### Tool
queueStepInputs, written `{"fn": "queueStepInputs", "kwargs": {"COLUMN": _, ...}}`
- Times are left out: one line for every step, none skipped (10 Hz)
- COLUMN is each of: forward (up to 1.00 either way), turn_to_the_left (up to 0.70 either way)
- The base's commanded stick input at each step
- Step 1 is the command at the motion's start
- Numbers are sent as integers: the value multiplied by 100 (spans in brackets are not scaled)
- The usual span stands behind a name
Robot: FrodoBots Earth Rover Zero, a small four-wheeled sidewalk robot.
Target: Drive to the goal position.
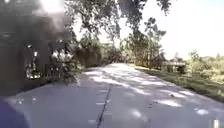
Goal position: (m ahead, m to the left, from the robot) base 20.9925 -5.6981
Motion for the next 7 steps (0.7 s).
{"fn": "queueStepInputs", "kwargs": {"forward": 70, "turn_to_the_left": 0}}
{"fn": "queueStepInputs", "kwargs": {"forward": 70, "turn_to_the_left": 0}}
{"fn": "queueStepInputs", "kwargs": {"forward": 70, "turn_to_the_left": 0}}
{"fn": "queueStepInputs", "kwargs": {"forward": 70, "turn_to_the_left": 0}}
{"fn": "queueStepInputs", "kwargs": {"forward": 70, "turn_to_the_left": 0}}
{"fn": "queueStepInputs", "kwargs": {"forward": 70, "turn_to_the_left": 0}}
{"fn": "queueStepInputs", "kwargs": {"forward": 70, "turn_to_the_left": 0}}
